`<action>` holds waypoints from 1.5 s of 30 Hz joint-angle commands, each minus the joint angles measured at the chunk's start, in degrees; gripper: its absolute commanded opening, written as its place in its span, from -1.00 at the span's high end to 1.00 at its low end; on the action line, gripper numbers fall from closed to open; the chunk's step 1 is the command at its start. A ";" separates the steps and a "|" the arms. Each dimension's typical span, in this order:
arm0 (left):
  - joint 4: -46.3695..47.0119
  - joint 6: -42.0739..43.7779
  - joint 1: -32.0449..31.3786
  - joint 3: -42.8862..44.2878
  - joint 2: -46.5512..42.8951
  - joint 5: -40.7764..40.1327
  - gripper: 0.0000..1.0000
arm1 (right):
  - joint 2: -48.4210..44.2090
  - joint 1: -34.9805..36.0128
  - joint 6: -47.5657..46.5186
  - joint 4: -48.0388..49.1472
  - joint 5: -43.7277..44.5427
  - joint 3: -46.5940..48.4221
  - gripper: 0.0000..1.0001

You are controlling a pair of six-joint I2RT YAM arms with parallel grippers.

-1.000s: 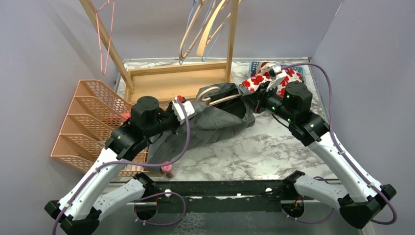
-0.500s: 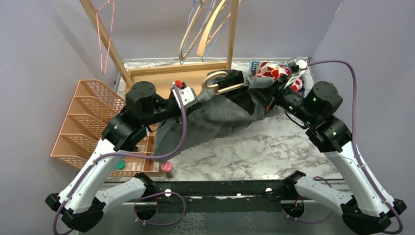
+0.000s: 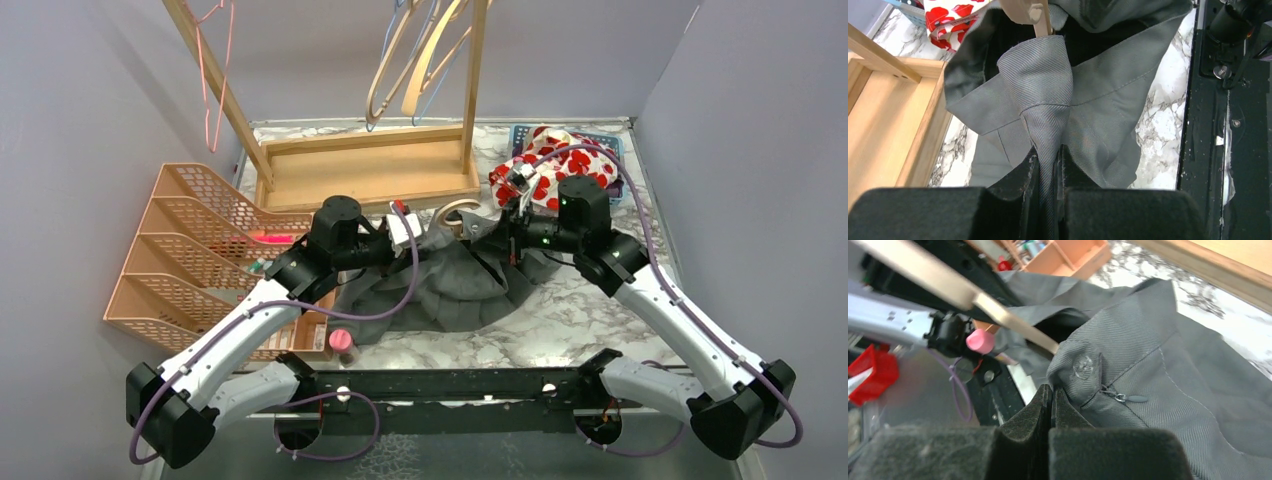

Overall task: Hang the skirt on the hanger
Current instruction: Hang the skirt on the hanger.

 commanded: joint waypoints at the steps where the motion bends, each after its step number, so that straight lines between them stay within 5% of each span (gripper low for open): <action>1: 10.26 0.31 0.17 -0.42 -3.20 3.92 1.00 | -2.25 0.14 -3.47 5.40 -14.14 0.21 0.98; 7: 6.40 3.41 0.17 -0.22 -4.89 4.54 1.00 | -4.44 0.12 -8.27 4.81 -10.60 2.99 0.09; 19: -1.37 8.63 0.17 4.79 -7.92 5.12 1.00 | -5.12 0.14 -18.01 2.77 5.79 6.16 -0.24; 26: -3.17 9.25 0.17 7.34 -8.69 5.13 1.00 | -6.33 0.14 -16.91 -4.25 9.08 6.66 -0.26; 36: -5.44 10.33 0.17 8.34 -11.10 3.88 1.00 | -7.97 0.13 -12.99 -10.20 25.71 8.95 0.36; 45: -5.33 9.95 0.17 7.53 -9.54 5.25 1.00 | -8.38 0.14 -18.51 -2.87 -2.29 12.61 -0.08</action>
